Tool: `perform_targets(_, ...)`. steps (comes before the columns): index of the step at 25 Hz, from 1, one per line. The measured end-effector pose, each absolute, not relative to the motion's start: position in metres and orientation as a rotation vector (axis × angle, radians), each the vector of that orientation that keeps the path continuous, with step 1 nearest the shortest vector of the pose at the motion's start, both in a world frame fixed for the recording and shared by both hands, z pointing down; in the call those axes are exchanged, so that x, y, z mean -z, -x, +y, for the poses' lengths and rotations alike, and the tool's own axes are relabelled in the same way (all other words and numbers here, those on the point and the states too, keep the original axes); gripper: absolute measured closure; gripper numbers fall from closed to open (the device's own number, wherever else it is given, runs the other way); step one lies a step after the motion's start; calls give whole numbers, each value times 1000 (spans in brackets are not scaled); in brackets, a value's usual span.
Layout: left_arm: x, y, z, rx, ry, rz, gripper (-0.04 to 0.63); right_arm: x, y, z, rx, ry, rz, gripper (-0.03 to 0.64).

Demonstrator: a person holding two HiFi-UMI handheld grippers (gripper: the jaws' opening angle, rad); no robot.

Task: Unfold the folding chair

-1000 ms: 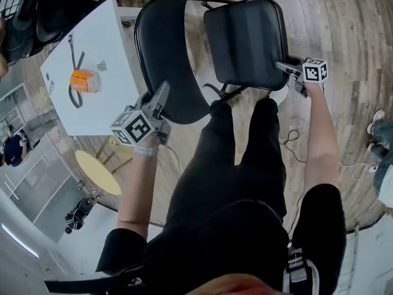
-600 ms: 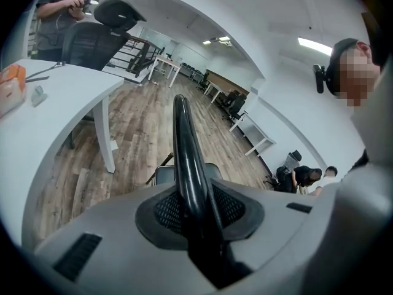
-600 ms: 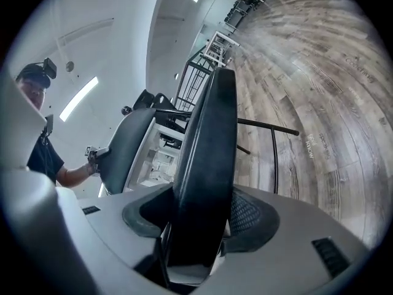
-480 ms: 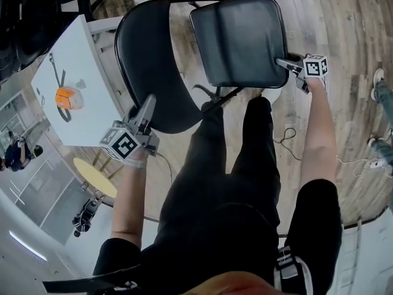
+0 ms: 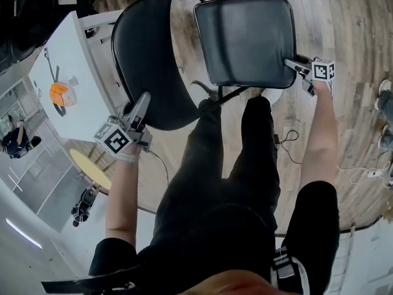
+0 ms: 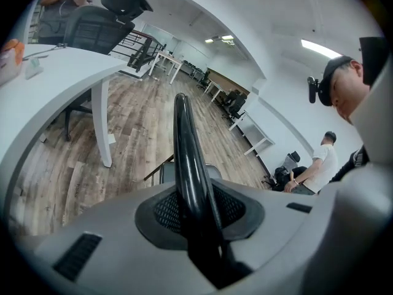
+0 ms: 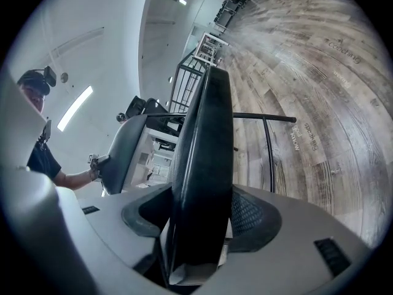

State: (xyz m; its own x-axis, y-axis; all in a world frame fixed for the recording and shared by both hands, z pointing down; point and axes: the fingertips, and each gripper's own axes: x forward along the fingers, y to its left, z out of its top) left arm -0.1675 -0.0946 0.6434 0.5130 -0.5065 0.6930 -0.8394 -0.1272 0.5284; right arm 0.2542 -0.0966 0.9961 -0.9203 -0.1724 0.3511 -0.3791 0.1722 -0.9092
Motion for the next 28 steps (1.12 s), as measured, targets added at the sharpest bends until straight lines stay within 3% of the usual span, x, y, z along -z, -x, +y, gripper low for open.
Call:
perform_targets(16,-655,145,-101,-421,-1812,-1174,508,-1029,-281,-96,-1845,-592,-2260,351)
perform_targets(20,-647,149,-101,-387,-1911,-1167,435,-1021,-296,-104,-1686,-748,-2229,291)
perform_targets(24,-623,173,-98,-346,-1931,-1278,411,-974,-312,-111,-1424,-891,-2249,291)
perform_targets(28,-555,165,-95,-345,-2029,-1438,413,-870,-295,-109,-1262,-915,-2385,293)
